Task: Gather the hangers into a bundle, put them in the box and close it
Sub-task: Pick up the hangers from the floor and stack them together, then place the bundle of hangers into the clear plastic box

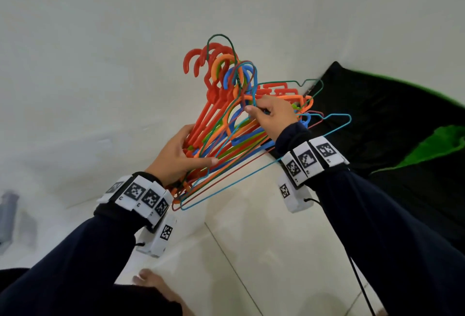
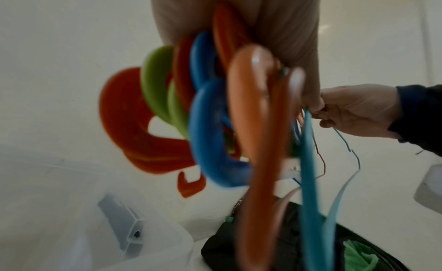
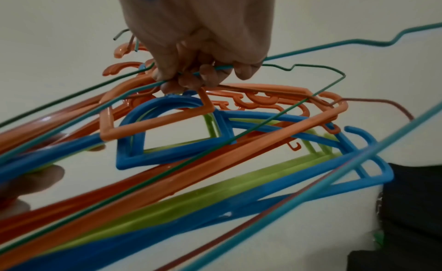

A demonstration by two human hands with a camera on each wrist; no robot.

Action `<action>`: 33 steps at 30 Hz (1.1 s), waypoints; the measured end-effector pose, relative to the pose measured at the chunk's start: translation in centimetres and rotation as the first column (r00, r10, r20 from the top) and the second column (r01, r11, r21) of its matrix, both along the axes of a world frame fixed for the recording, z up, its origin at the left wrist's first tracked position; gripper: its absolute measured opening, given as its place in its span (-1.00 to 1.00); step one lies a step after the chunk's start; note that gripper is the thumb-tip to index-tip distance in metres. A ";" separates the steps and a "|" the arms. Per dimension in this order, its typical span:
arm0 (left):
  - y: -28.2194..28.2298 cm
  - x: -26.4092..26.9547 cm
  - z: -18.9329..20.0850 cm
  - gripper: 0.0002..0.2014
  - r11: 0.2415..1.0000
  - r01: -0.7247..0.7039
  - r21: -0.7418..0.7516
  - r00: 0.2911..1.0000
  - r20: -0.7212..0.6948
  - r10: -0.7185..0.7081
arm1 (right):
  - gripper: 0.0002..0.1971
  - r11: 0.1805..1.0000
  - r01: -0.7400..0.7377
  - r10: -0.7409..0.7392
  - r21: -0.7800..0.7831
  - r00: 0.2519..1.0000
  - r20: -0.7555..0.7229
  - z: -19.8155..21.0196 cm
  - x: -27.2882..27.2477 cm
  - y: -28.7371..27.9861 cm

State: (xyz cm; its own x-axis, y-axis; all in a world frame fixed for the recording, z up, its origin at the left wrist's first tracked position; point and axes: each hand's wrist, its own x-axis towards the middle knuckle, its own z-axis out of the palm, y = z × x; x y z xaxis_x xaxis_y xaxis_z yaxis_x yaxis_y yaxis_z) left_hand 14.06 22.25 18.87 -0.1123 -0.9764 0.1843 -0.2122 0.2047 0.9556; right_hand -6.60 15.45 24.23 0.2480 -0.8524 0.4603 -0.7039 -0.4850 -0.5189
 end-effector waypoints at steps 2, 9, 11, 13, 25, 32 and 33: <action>0.2 0.5 0.1 -0.34 1.000 -0.022 -0.008 1.000 -0.011 0.022 | -0.68 1.000 -0.003 0.003 0.010 0.999 0.042 0.0 1.0 -0.3; 1.4 3.1 0.4 -0.36 0.994 -0.103 -0.020 0.995 -0.015 0.103 | -0.67 0.994 -0.113 0.113 0.002 0.993 0.044 1.2 4.9 -0.1; 2.2 4.0 1.1 -0.40 0.990 -0.135 -0.029 0.991 -0.009 0.135 | -0.68 0.987 -0.161 0.161 0.011 0.987 0.007 2.2 6.0 0.2; 3.1 5.0 2.0 -0.42 0.982 -0.184 -0.048 0.983 0.014 0.184 | -0.66 0.979 -0.201 0.201 0.024 0.980 0.006 3.3 7.4 0.7; 11.5 10.5 9.4 -0.46 0.869 -0.469 -0.161 0.876 0.040 0.480 | -0.65 0.942 -0.308 0.337 -0.136 0.845 0.415 9.3 16.0 4.6; 15.4 12.0 11.3 -0.50 0.785 -0.591 -0.183 0.786 0.089 0.612 | -0.28 0.867 -0.409 0.475 -0.283 0.850 0.227 10.8 16.2 3.7; 15.9 12.2 11.4 -0.49 0.783 -0.595 -0.183 0.778 0.112 0.618 | -0.16 0.851 -0.448 0.497 -0.274 0.856 0.141 10.8 16.4 3.5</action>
